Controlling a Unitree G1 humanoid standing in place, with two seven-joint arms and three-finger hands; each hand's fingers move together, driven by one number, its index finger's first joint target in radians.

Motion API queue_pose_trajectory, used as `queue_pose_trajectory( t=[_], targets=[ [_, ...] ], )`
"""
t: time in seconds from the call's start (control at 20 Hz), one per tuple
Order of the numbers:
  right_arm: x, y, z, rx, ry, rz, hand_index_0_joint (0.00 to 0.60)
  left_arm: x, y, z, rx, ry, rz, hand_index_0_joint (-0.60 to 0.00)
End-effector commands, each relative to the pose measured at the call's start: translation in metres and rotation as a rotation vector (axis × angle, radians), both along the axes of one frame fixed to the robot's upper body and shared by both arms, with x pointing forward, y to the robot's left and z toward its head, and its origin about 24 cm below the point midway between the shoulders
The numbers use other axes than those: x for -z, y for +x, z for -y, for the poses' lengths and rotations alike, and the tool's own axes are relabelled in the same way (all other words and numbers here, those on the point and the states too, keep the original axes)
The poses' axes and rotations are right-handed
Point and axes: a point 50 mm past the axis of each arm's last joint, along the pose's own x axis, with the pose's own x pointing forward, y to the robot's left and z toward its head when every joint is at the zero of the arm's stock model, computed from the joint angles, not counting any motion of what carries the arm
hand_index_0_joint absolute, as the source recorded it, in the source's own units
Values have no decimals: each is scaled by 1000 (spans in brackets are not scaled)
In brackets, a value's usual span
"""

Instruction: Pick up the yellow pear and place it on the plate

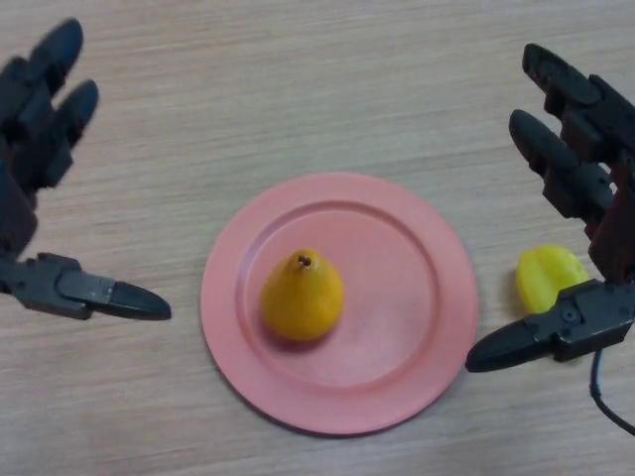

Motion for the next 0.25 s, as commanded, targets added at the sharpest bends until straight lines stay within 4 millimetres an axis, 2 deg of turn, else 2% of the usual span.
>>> queue_pose_trajectory(
  t=[0.05, 0.25],
  targets=[
    [-24, -9, 5, 22, 22, 207, 0, -30, -16, -6, -27, 22, 191, 0],
    [-21, -8, 3, -3, 41, 194, 0, -35, -17, -3, -48, 22, 200, 0]
  ],
)
